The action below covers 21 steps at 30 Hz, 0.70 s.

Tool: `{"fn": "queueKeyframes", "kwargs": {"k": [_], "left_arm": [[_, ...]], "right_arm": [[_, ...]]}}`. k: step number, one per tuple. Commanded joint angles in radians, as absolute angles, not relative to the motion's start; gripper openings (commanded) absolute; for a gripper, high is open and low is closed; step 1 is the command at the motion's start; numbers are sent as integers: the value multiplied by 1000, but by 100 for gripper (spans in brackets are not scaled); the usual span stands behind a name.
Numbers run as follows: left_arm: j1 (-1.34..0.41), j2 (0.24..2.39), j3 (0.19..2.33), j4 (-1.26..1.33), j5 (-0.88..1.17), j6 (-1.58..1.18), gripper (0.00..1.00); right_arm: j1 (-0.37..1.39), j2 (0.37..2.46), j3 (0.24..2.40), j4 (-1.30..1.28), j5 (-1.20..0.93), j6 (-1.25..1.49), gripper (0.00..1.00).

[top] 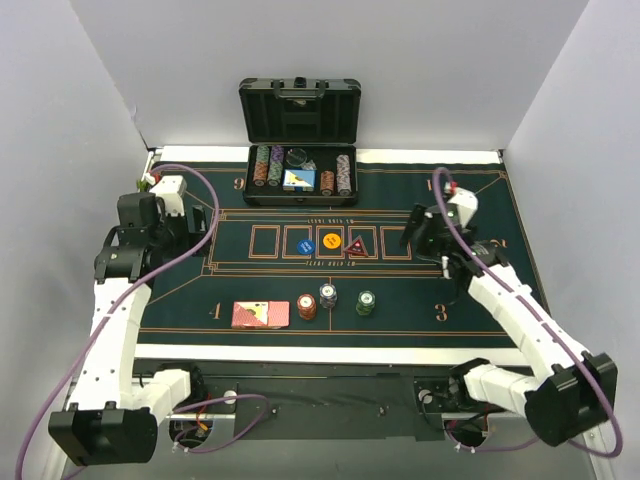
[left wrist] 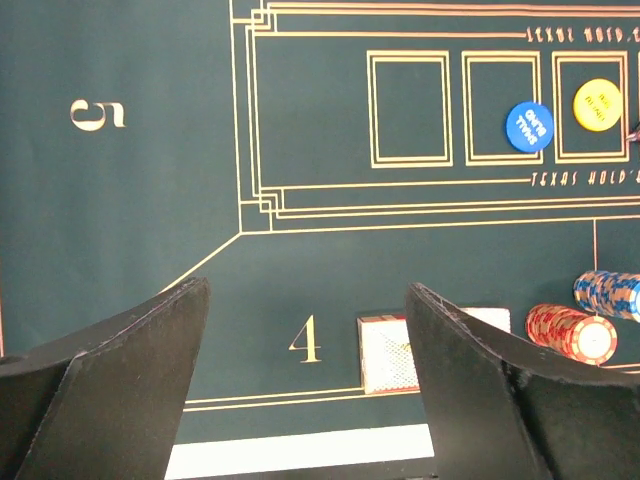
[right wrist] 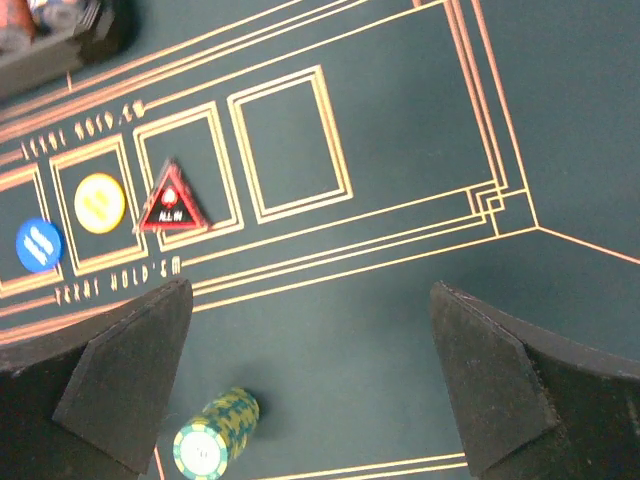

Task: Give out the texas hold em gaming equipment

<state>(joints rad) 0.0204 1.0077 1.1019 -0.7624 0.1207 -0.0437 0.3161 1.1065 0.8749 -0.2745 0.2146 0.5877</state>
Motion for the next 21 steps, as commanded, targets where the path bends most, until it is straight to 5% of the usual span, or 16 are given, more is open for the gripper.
{"fn": "queueKeyframes", "kwargs": {"k": [1,9,21], "left_arm": [[20,1049,1152,-807,155,-6,91],[29,1115,1209,-870,124,58,93],[40,1216,1368,-957,209,6,95]], "right_arm": [[530,1199,1017,-382,422,462,99],[745,1414,1190,-394,531,468,93],[818,1699,1330,-316,437,471,90]]}}
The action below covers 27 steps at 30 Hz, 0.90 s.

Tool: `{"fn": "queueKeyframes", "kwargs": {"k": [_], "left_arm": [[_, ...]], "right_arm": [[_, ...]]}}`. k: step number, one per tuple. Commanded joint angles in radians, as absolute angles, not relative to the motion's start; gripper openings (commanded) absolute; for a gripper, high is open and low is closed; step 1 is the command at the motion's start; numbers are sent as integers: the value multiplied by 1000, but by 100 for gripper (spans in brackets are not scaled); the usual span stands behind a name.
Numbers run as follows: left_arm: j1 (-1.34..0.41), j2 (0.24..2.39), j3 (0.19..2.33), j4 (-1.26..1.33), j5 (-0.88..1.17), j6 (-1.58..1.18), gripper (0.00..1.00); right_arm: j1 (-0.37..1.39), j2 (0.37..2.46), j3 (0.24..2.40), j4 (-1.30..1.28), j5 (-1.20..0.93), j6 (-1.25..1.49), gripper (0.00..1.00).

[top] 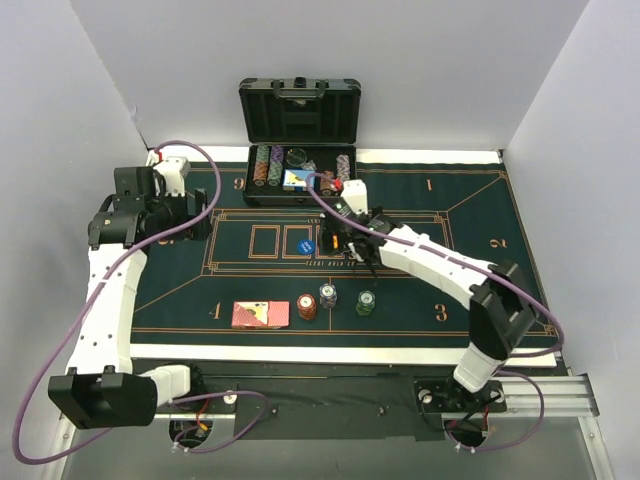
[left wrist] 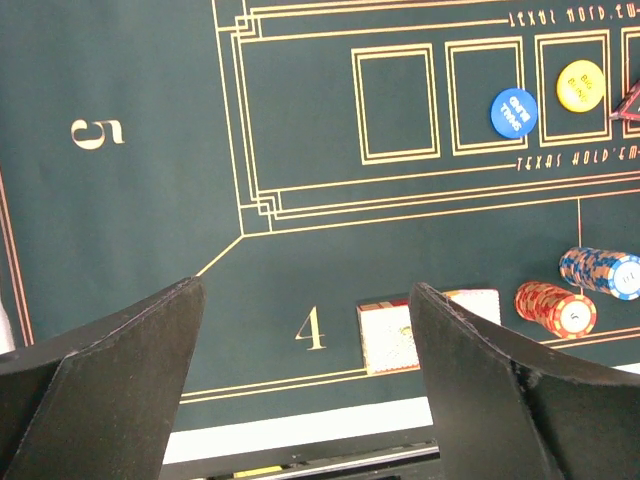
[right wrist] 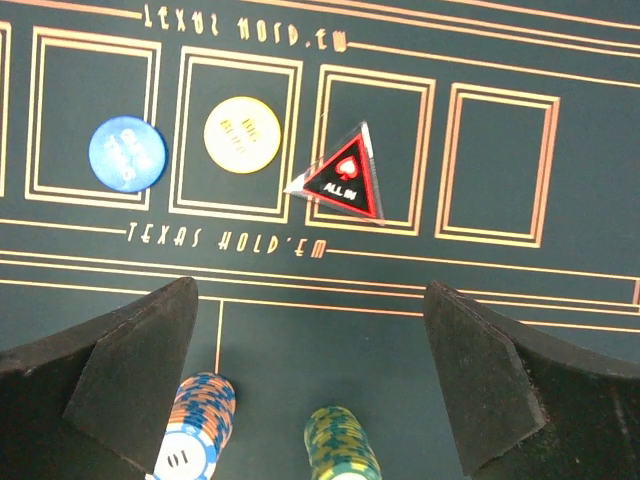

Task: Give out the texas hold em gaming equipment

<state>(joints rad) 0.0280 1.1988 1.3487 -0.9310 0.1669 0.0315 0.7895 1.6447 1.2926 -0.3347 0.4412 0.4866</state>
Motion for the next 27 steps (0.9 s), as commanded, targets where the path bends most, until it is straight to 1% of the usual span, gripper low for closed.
{"fn": "queueKeyframes", "kwargs": {"k": [1,3,5,10,16,22,27], "left_arm": [[38,1216,1359,-936,213,6,95],[40,1212,1341,-905,201,-40,95],[48,1227,1335,-900,201,-51,95],[77,1264,1322,-882,189,-60,95],[106,1293,1335,-865,189,-58,95],[115,1307,1359,-861,179,-57,95],[126,1322,1374,-862,195,-69,95]], "right_arm": [[825,1739,1339,-301,440,469,89],[827,1796,1368,-285,431,468,87],[834,1848,1402,-258,390,456,83],[856,1976,1543,-236,341,430,80],[858,2114,1661,-219,296,431,77],[851,2195,1718,-224,262,449,74],[842,2217,1712,-221,259,457,73]]}}
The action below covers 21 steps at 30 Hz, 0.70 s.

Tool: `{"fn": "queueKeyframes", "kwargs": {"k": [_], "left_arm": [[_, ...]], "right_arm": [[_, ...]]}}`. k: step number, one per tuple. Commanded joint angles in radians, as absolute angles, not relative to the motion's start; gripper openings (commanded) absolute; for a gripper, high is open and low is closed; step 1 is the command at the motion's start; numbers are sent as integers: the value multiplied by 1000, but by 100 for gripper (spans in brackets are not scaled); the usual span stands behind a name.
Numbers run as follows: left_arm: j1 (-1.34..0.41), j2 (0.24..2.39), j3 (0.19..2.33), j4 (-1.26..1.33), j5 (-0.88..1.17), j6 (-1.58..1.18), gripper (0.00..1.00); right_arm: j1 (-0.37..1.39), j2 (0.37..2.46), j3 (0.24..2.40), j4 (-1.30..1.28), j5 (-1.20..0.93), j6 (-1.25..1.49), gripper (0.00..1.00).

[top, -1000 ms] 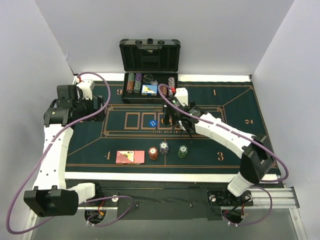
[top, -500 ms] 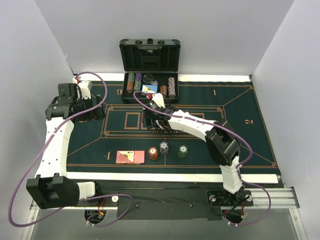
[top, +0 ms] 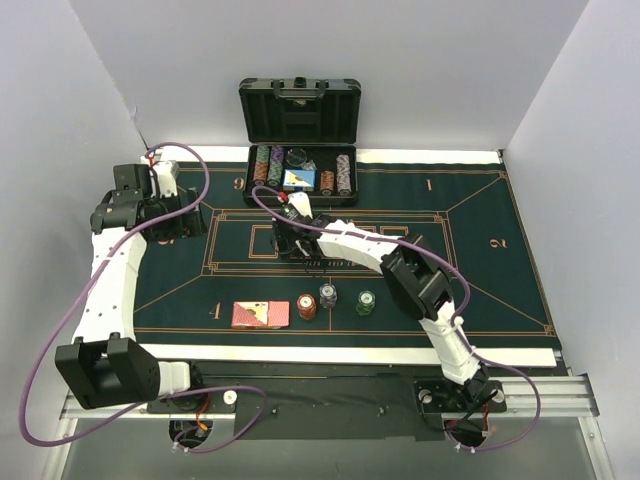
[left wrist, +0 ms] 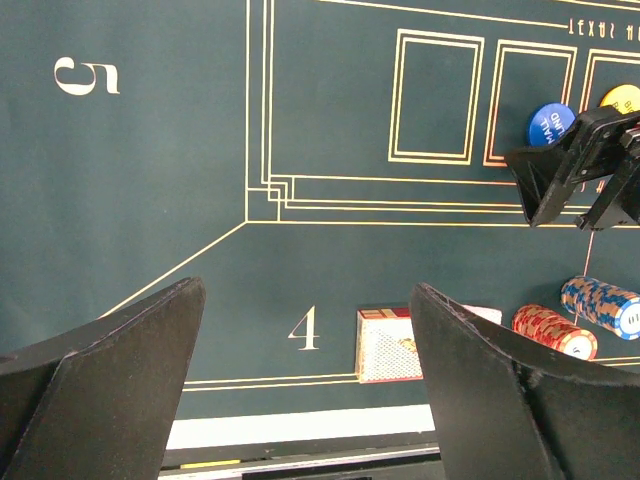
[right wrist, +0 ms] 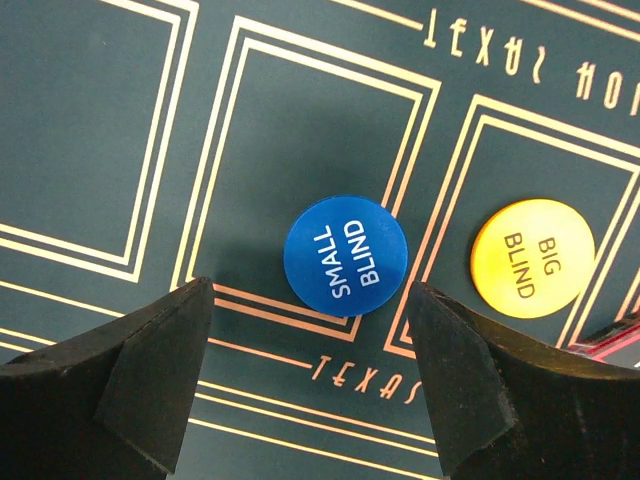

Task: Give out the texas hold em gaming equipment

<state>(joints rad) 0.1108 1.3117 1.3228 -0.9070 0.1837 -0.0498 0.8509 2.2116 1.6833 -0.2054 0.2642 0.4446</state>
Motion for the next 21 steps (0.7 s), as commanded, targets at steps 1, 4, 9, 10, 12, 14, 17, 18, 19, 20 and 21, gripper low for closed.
{"fn": "queueKeyframes", "kwargs": {"k": [1,4,9,10,12,14,17,18,19,20,21], "left_arm": [[124,1324,1376,-862,199,-71,95],[126,1327,1382,-864,210,-74,95],[127,1331,1379,-864,204,-69,95],[129,1331,1378,-862,204,-68,95],[133,1331,1376,-861,206,-66,95],[135,1330,1374,-862,207,-64,95],[138,1331,1377,-865,209,-60,95],[141,1333,1379,-865,207,-60,95],[143,1333,1379,-865,209,-60,95],[143,1333,1379,-865,209,-58,95],[141,1335,1379,-865,209,-57,95]], "right_arm": [[839,2217,1707,-218,258,459,73],[830,2218,1692,-215,253,465,72],[828,2224,1678,-213,253,468,64],[827,2229,1675,-215,252,468,63],[827,2240,1677,-218,250,469,60],[827,2250,1683,-219,245,476,58],[827,2261,1697,-235,238,479,53],[827,2264,1700,-238,236,480,50],[827,2266,1701,-239,233,483,49],[828,2267,1703,-244,230,485,46],[830,2269,1706,-247,230,489,45]]}}
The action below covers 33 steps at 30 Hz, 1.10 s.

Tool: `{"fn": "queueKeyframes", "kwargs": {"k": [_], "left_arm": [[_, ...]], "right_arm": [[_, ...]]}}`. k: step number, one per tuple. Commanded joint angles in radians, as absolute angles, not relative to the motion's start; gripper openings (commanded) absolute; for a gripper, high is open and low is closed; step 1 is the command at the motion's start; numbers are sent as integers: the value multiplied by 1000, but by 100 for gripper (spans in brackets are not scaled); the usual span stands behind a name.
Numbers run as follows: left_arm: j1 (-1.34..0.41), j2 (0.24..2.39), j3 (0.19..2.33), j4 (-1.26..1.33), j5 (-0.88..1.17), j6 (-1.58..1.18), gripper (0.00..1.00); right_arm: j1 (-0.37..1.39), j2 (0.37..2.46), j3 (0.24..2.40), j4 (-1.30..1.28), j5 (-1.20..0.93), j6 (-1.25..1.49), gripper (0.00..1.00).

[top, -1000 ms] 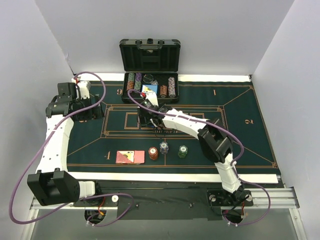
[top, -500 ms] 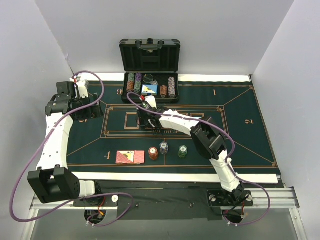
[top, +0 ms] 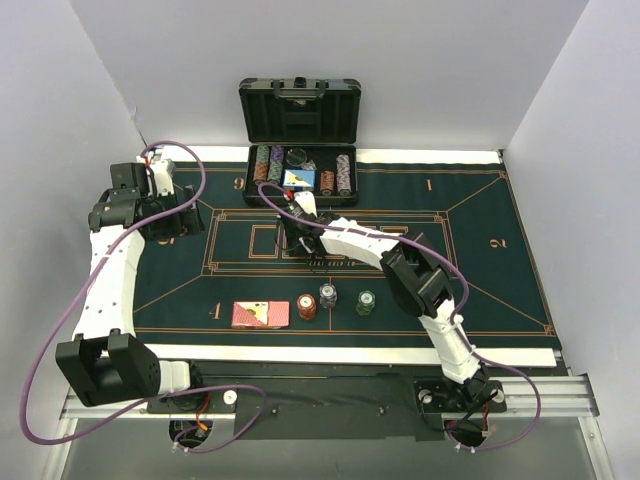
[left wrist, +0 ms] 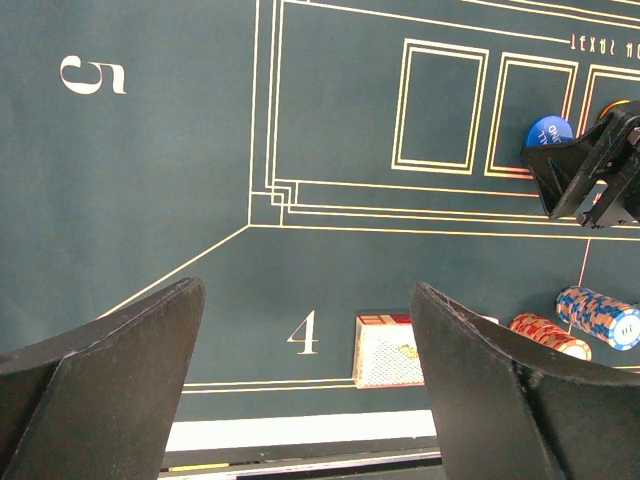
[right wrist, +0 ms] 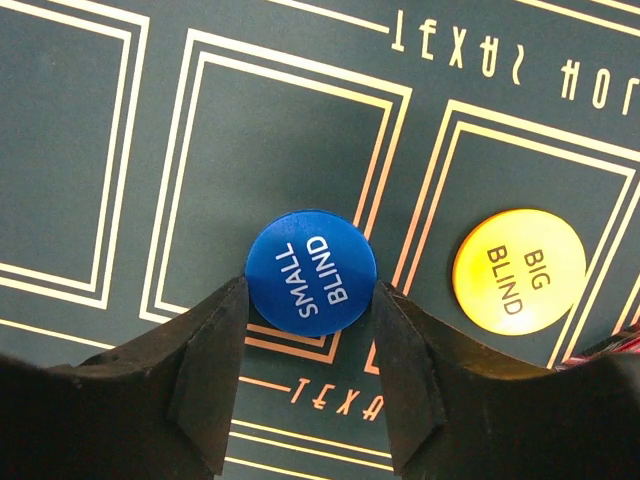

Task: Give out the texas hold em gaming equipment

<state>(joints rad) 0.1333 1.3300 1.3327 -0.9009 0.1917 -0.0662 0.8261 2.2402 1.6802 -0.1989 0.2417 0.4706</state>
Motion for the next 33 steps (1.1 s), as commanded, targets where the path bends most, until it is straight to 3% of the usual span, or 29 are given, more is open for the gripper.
{"fn": "queueKeyframes", "kwargs": {"k": [1,7,26,27,28,33], "left_arm": [[144,1335,1381,-867,210,-55,95],[144,1335,1371,-865,213,-48,95],[175,1339,1361,-854,210,-51,95],[176,1338,1361,-854,210,-51,95],[178,1338,1361,-854,212,-52,95],[181,1336,1368,-853,227,-58,95]], "right_arm": [[831,2272,1706,-248,227,494,41],[854,2302,1739,-249,198,495,33],[974,2533,2106,-126,-160,545,29],[971,2517,2102,-133,-147,543,31],[971,2502,2064,-132,-134,532,41],[927,2327,1844,-54,-55,502,66]]}}
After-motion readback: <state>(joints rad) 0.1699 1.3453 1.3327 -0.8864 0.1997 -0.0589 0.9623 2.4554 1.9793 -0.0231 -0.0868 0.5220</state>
